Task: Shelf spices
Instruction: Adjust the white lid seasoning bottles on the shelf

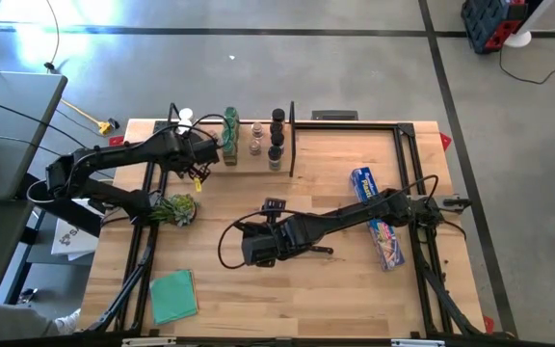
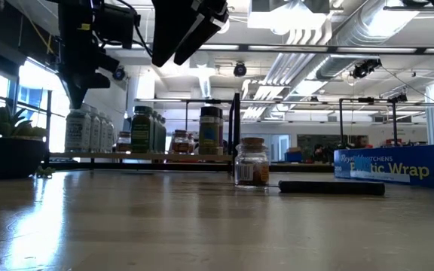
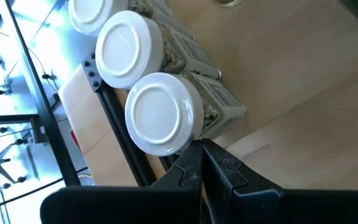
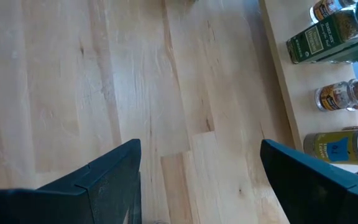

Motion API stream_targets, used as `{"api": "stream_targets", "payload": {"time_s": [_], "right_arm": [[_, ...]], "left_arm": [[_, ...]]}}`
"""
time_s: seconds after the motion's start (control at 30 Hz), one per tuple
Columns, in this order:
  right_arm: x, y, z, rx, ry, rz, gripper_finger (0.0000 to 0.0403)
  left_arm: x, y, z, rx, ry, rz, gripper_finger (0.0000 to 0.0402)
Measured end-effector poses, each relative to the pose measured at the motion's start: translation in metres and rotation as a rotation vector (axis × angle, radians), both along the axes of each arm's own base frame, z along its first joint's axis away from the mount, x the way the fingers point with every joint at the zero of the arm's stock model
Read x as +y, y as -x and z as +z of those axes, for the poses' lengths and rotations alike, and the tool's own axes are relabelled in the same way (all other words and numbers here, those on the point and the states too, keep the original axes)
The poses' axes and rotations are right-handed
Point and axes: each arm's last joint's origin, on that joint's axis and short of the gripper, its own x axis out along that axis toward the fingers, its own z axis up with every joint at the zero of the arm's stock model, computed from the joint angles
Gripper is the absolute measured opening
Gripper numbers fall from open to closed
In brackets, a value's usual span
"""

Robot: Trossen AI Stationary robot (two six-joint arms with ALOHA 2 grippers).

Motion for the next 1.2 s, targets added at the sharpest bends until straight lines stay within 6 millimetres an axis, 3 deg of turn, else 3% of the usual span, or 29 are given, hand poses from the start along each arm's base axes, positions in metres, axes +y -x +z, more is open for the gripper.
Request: {"api": "stream_targets", "payload": {"time_s": [0.33,0.6,1.0,1.2], "right_arm": [[0.000,0.000,0.000,0.002,0.002,0.003,0.0326],[0.000,0.000,0.000,0.003,0.004,0.006,0.0326],[0.000,0.000,0.000,0.004,0.005,0.009,0.0326],[0.000,0.000,0.000,0.005,0.005,0.008,0.0326]], "left_arm": [[-0.004,-0.001,0.000,0.011,0.025,-0.027,0.0000],[-0.004,-0.020,0.001,-0.129,-0.032,-0.122,0.0000],[0.041,-0.012,0.004,-0.150,-0.058,-0.127,0.0000],[0.058,-0.010,-0.005,-0.094,-0.046,-0.096,0.0000]]}}
